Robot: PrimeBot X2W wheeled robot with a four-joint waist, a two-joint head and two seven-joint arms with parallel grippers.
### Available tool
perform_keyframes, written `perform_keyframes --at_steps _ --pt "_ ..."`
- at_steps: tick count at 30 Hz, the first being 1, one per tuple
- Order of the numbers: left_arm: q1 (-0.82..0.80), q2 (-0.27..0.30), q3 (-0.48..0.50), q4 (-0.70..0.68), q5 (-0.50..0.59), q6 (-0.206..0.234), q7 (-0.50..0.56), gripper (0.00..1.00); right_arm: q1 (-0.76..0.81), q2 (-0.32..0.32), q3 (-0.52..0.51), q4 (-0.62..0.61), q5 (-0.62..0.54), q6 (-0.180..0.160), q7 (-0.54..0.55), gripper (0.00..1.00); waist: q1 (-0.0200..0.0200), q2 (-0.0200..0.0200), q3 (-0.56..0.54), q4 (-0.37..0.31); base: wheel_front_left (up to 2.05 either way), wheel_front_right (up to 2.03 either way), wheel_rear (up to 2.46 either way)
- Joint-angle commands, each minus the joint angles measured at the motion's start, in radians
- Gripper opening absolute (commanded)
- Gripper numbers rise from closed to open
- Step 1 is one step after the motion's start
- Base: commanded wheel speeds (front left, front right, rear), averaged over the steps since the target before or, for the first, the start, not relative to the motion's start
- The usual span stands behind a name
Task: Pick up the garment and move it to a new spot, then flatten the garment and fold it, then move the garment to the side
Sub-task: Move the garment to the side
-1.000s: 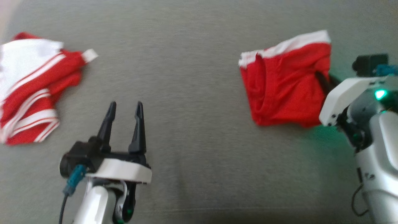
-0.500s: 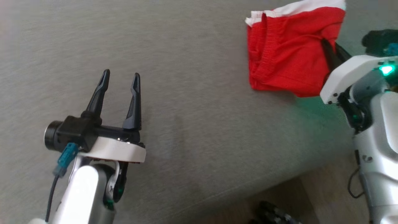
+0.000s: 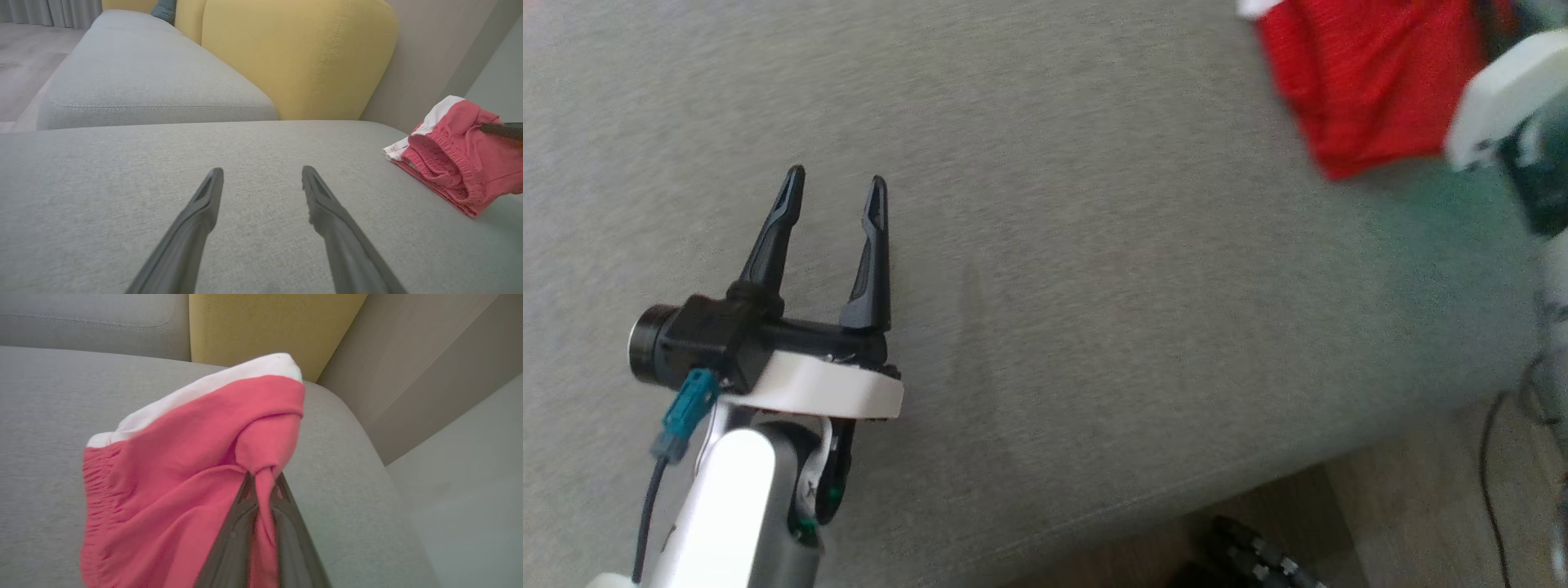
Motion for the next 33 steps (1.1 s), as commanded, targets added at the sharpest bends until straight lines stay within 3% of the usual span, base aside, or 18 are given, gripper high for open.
perform_keyframes --at_steps 1,7,15,25,26,27,28,29,33 --pt "-0.025 0.009 0.03 -0.043 -0.002 0.005 -0.007 1.0 -0.03 -0.037 -0.011 -0.008 -0.023 -0.001 -0.008 0.0 -0.0001 0.0 0.01 0.048 0.0 0.0 0.0" --pt "-0.017 0.001 0.033 -0.048 -0.015 0.014 -0.023 1.0 -0.085 -0.121 -0.057 0.066 -0.087 -0.001 -0.014 0.0 -0.0001 0.0 0.016 0.106 0.0 0.0 0.0" --pt "-0.011 -0.008 0.028 -0.04 -0.026 0.02 -0.042 1.0 -0.098 -0.193 -0.081 0.077 -0.114 -0.001 -0.014 0.0 -0.0001 0.0 0.004 0.126 0.0 0.0 0.0" --pt "-0.001 -0.002 0.024 -0.033 -0.032 0.023 -0.045 1.0 -0.081 -0.202 -0.058 0.056 -0.119 -0.001 -0.001 0.0 -0.0001 0.0 -0.006 0.122 0.0 0.0 0.0" --pt "-0.001 -0.001 0.022 -0.032 -0.032 0.023 -0.044 1.0 -0.08 -0.2 -0.063 0.058 -0.125 -0.001 -0.003 0.07 -0.0001 0.0 -0.006 0.122 0.0 0.0 0.0" --pt "0.0 -0.001 0.021 -0.032 -0.033 0.023 -0.043 1.0 -0.078 -0.197 -0.069 0.06 -0.133 -0.001 -0.003 0.3 -0.0001 0.0 -0.007 0.122 0.0 0.0 0.0" --pt "0.0 -0.001 0.02 -0.031 -0.033 0.023 -0.043 1.0 -0.075 -0.192 -0.076 0.063 -0.139 -0.001 0.0 0.76 -0.0001 0.0 -0.008 0.122 0.0 0.0 0.0" --pt "0.0 0.0 0.018 -0.03 -0.033 0.023 -0.043 1.0 -0.073 -0.188 -0.081 0.064 -0.145 -0.001 -0.002 1.0 -0.0001 0.0 -0.009 0.123 0.0 0.0 0.0" --pt "0.001 0.0 0.013 -0.025 -0.036 0.024 -0.043 1.0 -0.069 -0.175 -0.099 0.07 -0.17 -0.001 -0.014 1.0 -0.0001 0.0 -0.016 0.126 0.0 0.0 0.0"
